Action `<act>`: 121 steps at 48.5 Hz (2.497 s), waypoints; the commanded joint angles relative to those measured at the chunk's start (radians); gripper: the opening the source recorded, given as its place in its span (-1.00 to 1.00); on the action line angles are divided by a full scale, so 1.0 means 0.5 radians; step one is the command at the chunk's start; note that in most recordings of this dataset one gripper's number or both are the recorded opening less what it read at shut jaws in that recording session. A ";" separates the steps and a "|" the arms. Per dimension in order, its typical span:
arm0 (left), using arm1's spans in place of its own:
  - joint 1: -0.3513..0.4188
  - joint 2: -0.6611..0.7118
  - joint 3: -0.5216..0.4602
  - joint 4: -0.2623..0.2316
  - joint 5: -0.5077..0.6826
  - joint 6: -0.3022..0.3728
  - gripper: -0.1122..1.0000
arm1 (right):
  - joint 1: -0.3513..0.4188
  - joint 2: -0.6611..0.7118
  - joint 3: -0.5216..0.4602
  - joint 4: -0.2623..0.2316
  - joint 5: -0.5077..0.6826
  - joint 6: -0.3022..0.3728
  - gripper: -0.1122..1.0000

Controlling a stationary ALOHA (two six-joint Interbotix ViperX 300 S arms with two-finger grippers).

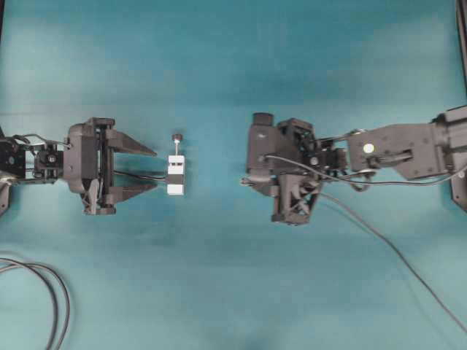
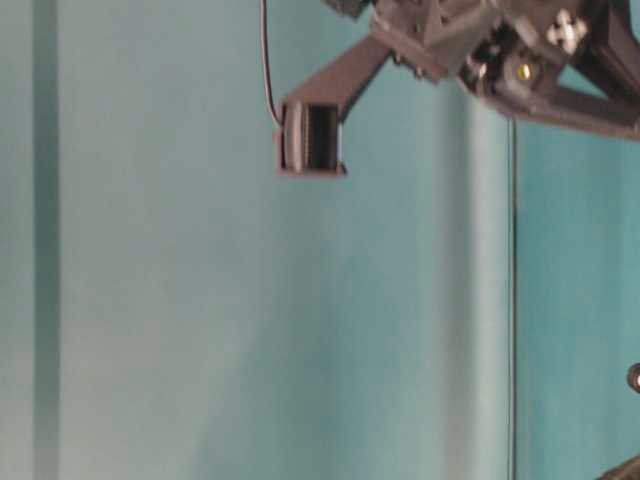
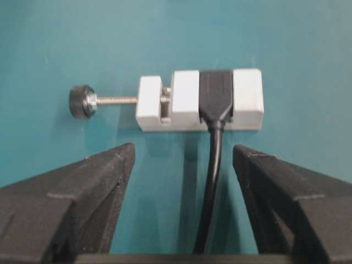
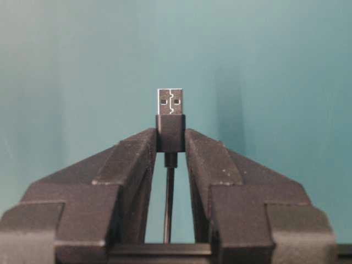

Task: Insert the USB cable into the female connector supported by the left arm.
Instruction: 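Lift the USB plug with the right gripper and carry it toward the clamp, then align the held plug with the female connector in the white clamp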

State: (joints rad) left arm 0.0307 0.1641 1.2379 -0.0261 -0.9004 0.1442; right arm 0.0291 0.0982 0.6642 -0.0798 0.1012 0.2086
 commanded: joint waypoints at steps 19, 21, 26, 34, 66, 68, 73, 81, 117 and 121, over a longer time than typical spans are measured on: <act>-0.003 0.025 -0.028 -0.006 -0.025 -0.028 0.62 | 0.000 0.202 -0.362 -0.012 0.156 0.000 -0.41; -0.003 0.028 -0.031 -0.003 -0.028 -0.028 0.62 | 0.000 0.215 -0.383 -0.012 0.169 0.000 -0.41; -0.003 0.037 -0.040 -0.006 -0.031 -0.031 0.62 | 0.000 0.245 -0.430 -0.012 0.199 0.000 -0.41; -0.003 0.101 -0.055 -0.006 -0.074 -0.037 0.62 | -0.006 0.307 -0.525 -0.012 0.233 0.000 -0.41; 0.000 0.184 -0.080 -0.006 -0.199 -0.037 0.62 | -0.037 0.445 -0.730 -0.110 0.322 0.012 -0.41; 0.000 0.184 -0.080 -0.006 -0.199 -0.037 0.62 | -0.034 0.448 -0.742 -0.135 0.337 0.018 -0.41; 0.000 0.181 -0.080 -0.006 -0.199 -0.037 0.62 | -0.034 0.460 -0.779 -0.150 0.399 0.040 -0.41; 0.006 0.184 -0.080 -0.006 -0.199 -0.037 0.62 | -0.015 0.482 -0.801 -0.156 0.442 0.052 -0.41; 0.009 0.184 -0.080 -0.006 -0.196 -0.034 0.62 | -0.009 0.500 -0.813 -0.156 0.390 0.043 -0.41; 0.012 0.184 -0.080 -0.006 -0.196 -0.034 0.62 | -0.015 0.503 -0.813 -0.156 0.390 0.043 -0.41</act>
State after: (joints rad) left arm 0.0337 0.2638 1.2042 -0.0276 -0.9940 0.1396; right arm 0.0261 0.3666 0.2807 -0.1549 0.3037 0.2316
